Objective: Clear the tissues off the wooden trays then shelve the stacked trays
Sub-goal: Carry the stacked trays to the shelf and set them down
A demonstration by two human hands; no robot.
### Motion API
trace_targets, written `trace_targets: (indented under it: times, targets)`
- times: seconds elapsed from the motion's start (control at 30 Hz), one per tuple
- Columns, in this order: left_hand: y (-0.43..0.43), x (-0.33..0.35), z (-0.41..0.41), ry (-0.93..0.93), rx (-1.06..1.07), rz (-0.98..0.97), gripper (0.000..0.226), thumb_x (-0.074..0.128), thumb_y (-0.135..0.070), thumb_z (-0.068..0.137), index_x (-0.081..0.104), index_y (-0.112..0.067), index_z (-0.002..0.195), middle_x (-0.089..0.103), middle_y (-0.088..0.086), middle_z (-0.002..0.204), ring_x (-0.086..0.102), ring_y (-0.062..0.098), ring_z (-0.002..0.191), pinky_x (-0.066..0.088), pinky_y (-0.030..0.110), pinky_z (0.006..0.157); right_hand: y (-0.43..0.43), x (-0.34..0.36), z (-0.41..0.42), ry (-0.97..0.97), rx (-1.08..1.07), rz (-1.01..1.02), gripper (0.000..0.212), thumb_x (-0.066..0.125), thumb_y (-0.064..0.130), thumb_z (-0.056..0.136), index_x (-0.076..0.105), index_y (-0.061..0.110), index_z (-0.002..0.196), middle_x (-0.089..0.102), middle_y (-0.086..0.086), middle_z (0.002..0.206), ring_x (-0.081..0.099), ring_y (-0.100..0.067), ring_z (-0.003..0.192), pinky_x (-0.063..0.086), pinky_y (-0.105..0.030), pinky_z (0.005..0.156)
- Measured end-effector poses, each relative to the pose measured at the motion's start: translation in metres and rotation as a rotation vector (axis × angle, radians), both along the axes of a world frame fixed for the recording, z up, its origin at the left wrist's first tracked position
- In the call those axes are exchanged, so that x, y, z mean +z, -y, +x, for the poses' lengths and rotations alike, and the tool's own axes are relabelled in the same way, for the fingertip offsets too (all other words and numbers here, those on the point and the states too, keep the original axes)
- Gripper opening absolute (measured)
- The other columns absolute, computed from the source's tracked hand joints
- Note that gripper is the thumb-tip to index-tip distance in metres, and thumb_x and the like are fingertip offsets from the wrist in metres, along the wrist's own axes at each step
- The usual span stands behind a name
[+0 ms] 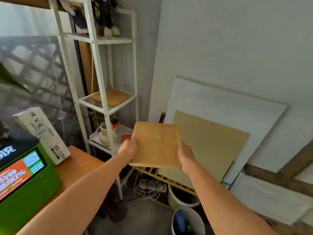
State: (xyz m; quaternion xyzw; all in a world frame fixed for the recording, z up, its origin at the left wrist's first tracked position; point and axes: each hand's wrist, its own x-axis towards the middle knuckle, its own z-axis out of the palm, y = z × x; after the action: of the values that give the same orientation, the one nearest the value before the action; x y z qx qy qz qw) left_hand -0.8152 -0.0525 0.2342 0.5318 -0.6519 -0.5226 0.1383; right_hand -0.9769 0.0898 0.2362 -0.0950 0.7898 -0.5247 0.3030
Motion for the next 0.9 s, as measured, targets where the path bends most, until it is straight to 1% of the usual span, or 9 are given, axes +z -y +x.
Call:
trace_targets:
  times: [0.07,0.23,0.33,0.4,0.53,0.6,0.77,0.83,0.9]
  targets:
    - [0.039,0.006,-0.024,-0.030,0.020,-0.003,0.065,0.025,-0.053,0.098,0.047,-0.006,0.137,0.056,0.013,0.130,0.054,0.031,0.116,0.043,0.043,0.102,0.042,0.004,-0.029,-0.002,0.023,0.013,0.058,0.030,0.045,0.101,0.045,0.005,0.140,0.052,-0.018,0.137,0.054,-0.035,0.117,0.045,-0.048,0.100]
    - [0.128,0.028,-0.059,-0.003,0.078,-0.045,0.065,0.024,-0.053,0.099,0.048,-0.004,0.135,0.058,0.013,0.122,0.056,0.031,0.110,0.043,0.038,0.086,0.146,0.019,-0.076,-0.006,0.108,-0.015,0.062,0.034,0.050,0.100,0.049,0.003,0.137,0.056,-0.018,0.133,0.058,-0.034,0.113,0.050,-0.046,0.095]
    - [0.167,0.032,-0.066,0.008,0.127,-0.057,0.066,0.025,-0.054,0.099,0.053,-0.002,0.131,0.059,0.006,0.095,0.057,0.023,0.086,0.042,0.034,0.071,0.196,0.026,-0.089,-0.022,0.162,0.032,0.066,0.032,0.052,0.099,0.044,0.003,0.141,0.052,-0.019,0.137,0.054,-0.036,0.119,0.045,-0.048,0.101]
    - [0.193,0.030,-0.072,0.002,0.155,-0.067,0.064,0.026,-0.053,0.099,0.051,-0.004,0.133,0.059,0.007,0.102,0.056,0.024,0.089,0.043,0.034,0.076,0.225,0.027,-0.097,-0.015,0.192,0.029,0.064,0.031,0.051,0.099,0.042,0.006,0.143,0.051,-0.017,0.139,0.053,-0.035,0.119,0.045,-0.048,0.102]
    - [0.235,0.029,-0.088,-0.042,0.230,-0.052,0.059,0.029,-0.046,0.101,0.048,-0.003,0.135,0.058,0.015,0.122,0.055,0.032,0.111,0.044,0.040,0.098,0.278,0.030,-0.117,-0.015,0.268,0.044,0.064,0.031,0.050,0.100,0.039,0.005,0.144,0.050,-0.016,0.139,0.051,-0.033,0.119,0.044,-0.041,0.097]
    - [0.254,0.029,-0.096,-0.059,0.278,-0.031,0.059,0.030,-0.046,0.101,0.043,-0.002,0.139,0.055,0.015,0.126,0.053,0.033,0.115,0.042,0.040,0.098,0.307,0.029,-0.130,-0.046,0.310,0.060,0.064,0.030,0.051,0.100,0.040,0.005,0.143,0.049,-0.016,0.140,0.051,-0.033,0.119,0.043,-0.037,0.091]
    - [0.305,0.028,-0.113,-0.081,0.417,0.015,0.062,0.031,-0.048,0.101,0.037,-0.002,0.142,0.044,0.018,0.144,0.042,0.036,0.131,0.032,0.046,0.111,0.391,0.027,-0.158,-0.040,0.440,0.049,0.065,0.030,0.054,0.100,0.039,0.008,0.145,0.048,-0.015,0.143,0.050,-0.034,0.124,0.043,-0.045,0.104]
    - [0.324,0.029,-0.118,-0.078,0.463,0.003,0.057,0.031,-0.041,0.102,0.043,0.002,0.137,0.048,0.022,0.140,0.047,0.038,0.127,0.037,0.045,0.108,0.426,0.029,-0.167,-0.053,0.504,0.060,0.064,0.031,0.054,0.100,0.040,0.009,0.145,0.048,-0.014,0.143,0.049,-0.034,0.125,0.041,-0.048,0.106]
    - [0.341,0.030,-0.124,-0.067,0.523,-0.044,0.050,0.032,-0.031,0.103,0.052,0.009,0.125,0.056,0.028,0.128,0.054,0.041,0.117,0.046,0.041,0.097,0.461,0.031,-0.175,-0.093,0.582,0.086,0.064,0.030,0.053,0.100,0.040,0.009,0.145,0.047,-0.014,0.144,0.048,-0.033,0.125,0.040,-0.046,0.107]
